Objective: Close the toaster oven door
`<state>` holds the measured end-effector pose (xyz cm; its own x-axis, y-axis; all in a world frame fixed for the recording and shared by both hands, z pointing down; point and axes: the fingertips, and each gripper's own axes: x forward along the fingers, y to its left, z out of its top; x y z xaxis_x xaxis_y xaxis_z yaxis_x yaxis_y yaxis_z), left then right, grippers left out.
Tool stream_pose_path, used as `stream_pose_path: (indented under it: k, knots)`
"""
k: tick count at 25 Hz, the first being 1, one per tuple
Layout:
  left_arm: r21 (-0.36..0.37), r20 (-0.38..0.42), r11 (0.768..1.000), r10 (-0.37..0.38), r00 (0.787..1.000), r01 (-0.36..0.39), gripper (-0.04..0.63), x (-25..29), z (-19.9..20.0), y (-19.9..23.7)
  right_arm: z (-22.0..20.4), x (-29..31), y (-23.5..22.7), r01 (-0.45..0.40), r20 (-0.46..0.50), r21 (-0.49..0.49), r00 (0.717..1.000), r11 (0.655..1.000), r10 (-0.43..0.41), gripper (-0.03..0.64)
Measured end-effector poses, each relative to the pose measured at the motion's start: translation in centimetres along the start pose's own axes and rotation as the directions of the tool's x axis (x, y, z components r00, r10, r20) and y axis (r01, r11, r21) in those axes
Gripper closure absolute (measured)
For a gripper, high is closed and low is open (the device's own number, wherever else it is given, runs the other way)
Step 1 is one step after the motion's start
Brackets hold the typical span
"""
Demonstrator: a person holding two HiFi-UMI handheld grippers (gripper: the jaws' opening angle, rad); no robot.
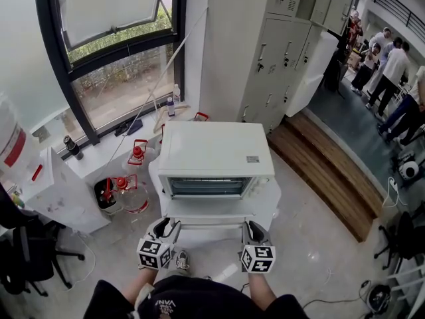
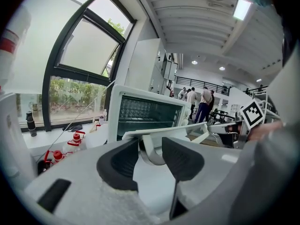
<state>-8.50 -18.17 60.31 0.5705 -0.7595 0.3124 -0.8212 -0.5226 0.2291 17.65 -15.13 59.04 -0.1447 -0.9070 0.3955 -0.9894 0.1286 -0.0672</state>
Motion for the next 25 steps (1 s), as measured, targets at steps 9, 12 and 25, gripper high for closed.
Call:
stream_pose_path:
  k: [9, 12, 25]
  knots:
    - [-0.031, 0.021, 0.999, -0.030, 0.999, 0.031, 0.426, 0.7, 1.6, 0.5, 1.9, 0.7, -0.1, 0.024, 0.026, -0.003, 0.999, 1.000, -0.024, 0.552]
    - [-0.038, 0.036, 0.999, -0.033, 0.999, 0.034, 0.426, 1.0, 2.3, 0.7, 2.6, 1.0, -0.1, 0.028, 0.035, -0.010, 0.999, 1.000, -0.028, 0.552]
    - [-0.073, 0.062, 0.996, -0.047, 0.997, 0.051, 0.426, 2.2, 4.7, 1.6, 5.0, 2.4, -0.3, 0.047, 0.061, -0.027, 0.997, 0.999, -0.045, 0.554]
